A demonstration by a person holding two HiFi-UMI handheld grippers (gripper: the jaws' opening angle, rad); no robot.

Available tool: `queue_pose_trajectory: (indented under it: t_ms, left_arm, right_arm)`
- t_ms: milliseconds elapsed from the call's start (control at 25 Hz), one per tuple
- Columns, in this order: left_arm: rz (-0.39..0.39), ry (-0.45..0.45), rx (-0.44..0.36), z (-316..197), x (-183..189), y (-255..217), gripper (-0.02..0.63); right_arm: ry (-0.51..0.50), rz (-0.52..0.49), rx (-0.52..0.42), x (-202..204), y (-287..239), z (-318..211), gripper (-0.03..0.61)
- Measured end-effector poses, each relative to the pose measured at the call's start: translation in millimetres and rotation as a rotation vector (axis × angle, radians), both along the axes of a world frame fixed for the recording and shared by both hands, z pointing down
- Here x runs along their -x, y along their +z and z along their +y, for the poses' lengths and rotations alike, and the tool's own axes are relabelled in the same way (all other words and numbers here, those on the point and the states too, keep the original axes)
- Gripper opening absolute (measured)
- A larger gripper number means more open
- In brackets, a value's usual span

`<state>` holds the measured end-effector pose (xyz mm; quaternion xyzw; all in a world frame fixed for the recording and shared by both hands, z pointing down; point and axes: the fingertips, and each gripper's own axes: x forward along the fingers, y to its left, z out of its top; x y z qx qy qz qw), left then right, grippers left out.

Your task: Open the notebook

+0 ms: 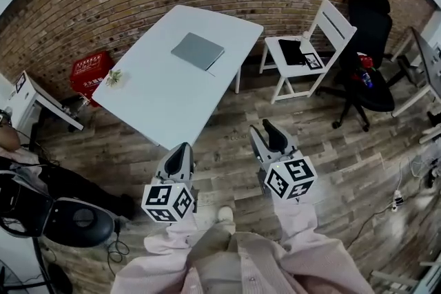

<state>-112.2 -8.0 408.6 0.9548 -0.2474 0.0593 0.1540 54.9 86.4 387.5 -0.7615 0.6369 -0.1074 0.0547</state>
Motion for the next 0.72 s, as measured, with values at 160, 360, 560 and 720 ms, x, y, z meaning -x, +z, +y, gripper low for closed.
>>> queue_pose_trajectory:
  t_ms: [160, 360, 560, 720]
  left_arm:
    - [0.002, -0.002, 0.016, -21, -9, 4, -0.006]
    - [0.001, -0.012, 0.023, -41, -16, 7, -0.006]
    - [0.005, -0.027, 0.027, -59, -26, 5, -0.006]
    - [-0.002, -0.031, 0.041, -74, -42, 11, -0.006]
  right_arm:
    - [-0.003, -0.003, 0.006, -8, 2, -21, 0.149]
    - [-0.011, -0.008, 0.010, -16, 5, -42, 0.149]
    - [-0.014, -0.014, 0.006, -31, 4, -59, 0.149]
    - [-0.022, -0.020, 0.008, -48, 6, -80, 0.149]
